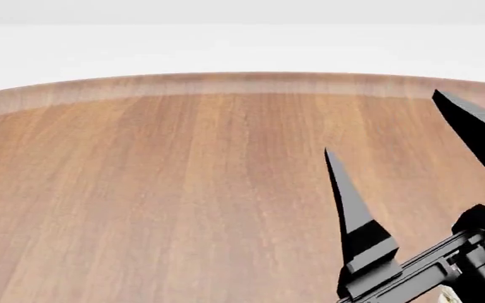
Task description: Pick the milk and place it in the basket.
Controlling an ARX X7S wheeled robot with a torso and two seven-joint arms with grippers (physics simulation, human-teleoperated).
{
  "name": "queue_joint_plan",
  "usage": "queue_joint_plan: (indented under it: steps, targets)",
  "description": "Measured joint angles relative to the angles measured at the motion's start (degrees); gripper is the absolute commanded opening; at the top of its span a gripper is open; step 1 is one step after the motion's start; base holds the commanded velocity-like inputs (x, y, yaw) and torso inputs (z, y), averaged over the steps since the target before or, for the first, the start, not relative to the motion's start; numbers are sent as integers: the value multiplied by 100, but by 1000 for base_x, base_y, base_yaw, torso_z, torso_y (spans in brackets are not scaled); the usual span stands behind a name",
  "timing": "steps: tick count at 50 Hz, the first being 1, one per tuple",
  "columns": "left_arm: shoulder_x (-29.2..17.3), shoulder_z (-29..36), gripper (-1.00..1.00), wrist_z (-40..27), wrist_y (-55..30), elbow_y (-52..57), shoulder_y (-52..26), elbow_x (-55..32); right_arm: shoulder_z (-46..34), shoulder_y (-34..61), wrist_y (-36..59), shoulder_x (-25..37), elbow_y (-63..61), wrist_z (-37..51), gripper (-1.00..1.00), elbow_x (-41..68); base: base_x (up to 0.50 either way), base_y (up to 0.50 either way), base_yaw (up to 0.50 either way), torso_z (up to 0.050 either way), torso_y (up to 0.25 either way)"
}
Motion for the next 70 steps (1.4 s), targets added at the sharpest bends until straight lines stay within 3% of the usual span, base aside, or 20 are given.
queue_joint_plan:
  steps: [12, 26, 70]
  targets:
    - [-17, -6, 100, -17, 4, -6, 6, -7, -1167, 1005, 734, -634, 150, -1119, 100, -355, 0, 0, 0, 0, 0]
    - [-15, 19, 100, -17, 16, -14, 24, 19, -2036, 1340, 1176, -1215, 408, -2019, 100, -818, 0, 0, 0, 0, 0]
    - [-28, 0, 100, -19, 32, -17, 80, 17, -3291, 1164, 1476, -1776, 445, -3370, 100, -1799, 0, 0, 0, 0, 0]
